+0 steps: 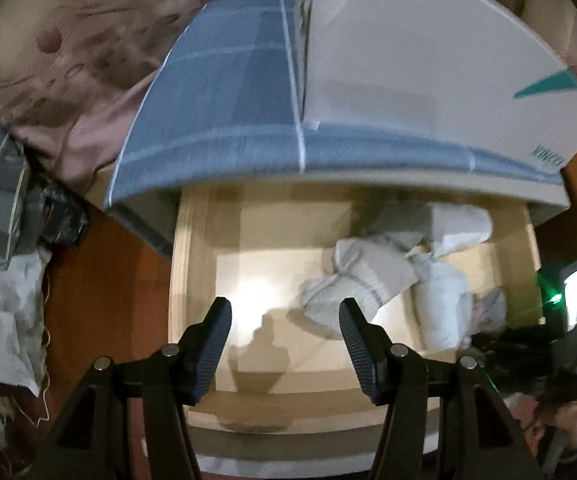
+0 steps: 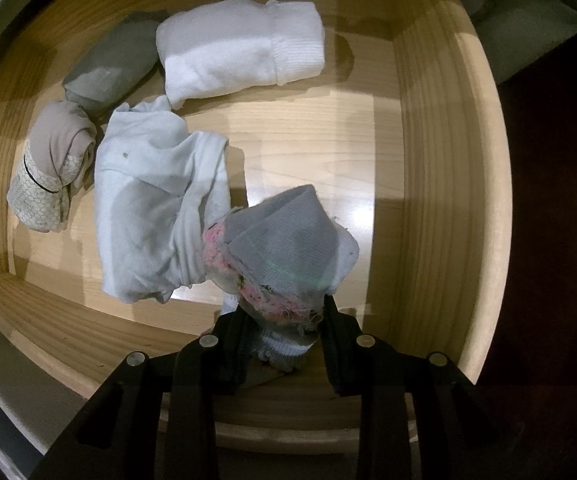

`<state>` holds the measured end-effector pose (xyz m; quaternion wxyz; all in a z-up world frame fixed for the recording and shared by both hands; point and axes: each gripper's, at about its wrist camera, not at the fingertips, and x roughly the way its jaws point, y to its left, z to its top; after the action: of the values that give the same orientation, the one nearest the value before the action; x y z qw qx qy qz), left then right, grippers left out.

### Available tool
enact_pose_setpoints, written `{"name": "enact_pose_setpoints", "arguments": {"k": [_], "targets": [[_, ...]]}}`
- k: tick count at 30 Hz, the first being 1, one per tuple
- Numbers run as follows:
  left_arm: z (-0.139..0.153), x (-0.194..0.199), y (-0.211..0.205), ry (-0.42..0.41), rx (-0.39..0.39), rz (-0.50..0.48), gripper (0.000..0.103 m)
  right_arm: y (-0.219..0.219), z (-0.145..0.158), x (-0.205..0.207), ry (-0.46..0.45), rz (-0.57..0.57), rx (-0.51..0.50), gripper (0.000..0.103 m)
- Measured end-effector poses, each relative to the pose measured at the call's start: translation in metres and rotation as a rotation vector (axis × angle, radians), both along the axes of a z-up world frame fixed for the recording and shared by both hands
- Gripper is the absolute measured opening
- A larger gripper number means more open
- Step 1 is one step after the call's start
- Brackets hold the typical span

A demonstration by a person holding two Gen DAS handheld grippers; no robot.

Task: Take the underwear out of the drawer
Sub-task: 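Move the open left tool back down over the drawer garments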

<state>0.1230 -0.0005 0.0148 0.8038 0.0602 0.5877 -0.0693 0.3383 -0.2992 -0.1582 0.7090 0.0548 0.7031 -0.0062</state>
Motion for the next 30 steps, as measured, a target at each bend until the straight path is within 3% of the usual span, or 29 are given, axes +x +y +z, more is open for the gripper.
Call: {"name": "enact_pose_setpoints", "arguments": {"k": [6,14,20,30], "targets": [[-0.028,-0.018,0.003,-0.011,0.027,0.066,0.057,0.000,0.005,-0.003,-0.030,0.002,-0.020,0.022],[-0.049,-0.030,-0.003,-0.009,0.038,0.081,0.057,-0.006,0.018,-0.009,-0.084,-0.027,0.000,0.018],[-0.062,-0.031,-0.005,0.014,0.030,0.099,0.057,-0.017,0.057,-0.008,-0.150,-0.021,0.003,0.018],[-0.065,-0.028,0.006,0.029,-0.001,0.146,0.057,-0.030,0.147,-0.009,-0.259,0.025,0.021,0.018]]}}
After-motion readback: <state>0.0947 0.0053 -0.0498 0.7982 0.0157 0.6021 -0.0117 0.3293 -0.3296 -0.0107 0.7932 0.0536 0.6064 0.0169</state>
